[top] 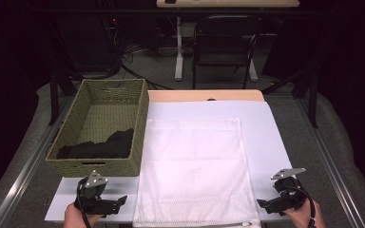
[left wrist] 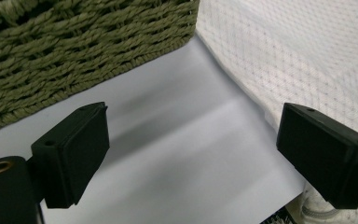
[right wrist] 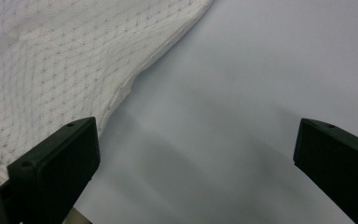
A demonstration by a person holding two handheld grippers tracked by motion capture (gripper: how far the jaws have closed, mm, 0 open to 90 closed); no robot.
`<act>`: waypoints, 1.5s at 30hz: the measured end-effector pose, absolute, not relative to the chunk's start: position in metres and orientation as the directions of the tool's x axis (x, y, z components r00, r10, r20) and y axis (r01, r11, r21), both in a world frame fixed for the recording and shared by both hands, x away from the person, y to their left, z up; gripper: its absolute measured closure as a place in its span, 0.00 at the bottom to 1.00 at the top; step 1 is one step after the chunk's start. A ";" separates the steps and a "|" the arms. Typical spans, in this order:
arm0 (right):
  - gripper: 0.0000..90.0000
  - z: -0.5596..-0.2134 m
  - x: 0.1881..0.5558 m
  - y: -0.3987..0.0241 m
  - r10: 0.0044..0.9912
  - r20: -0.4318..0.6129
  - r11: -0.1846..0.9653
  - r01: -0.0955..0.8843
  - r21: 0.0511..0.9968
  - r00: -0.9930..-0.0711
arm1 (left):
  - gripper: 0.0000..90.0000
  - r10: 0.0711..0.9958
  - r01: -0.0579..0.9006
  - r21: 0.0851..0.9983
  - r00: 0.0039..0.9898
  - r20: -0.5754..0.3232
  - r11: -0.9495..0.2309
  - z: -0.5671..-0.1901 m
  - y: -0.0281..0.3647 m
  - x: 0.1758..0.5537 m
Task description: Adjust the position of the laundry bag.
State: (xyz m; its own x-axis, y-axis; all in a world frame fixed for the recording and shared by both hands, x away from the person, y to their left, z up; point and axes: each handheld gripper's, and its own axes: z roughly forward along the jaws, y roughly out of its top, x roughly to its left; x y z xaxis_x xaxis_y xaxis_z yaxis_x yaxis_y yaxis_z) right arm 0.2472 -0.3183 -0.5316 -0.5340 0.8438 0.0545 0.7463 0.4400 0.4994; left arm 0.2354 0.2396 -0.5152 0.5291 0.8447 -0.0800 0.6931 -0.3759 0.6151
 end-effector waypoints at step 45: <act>0.24 -0.530 0.296 -0.289 0.812 0.091 0.450 0.719 0.529 -0.576 | 0.31 0.764 0.692 0.547 0.629 -0.140 -0.470 -0.529 0.198 0.252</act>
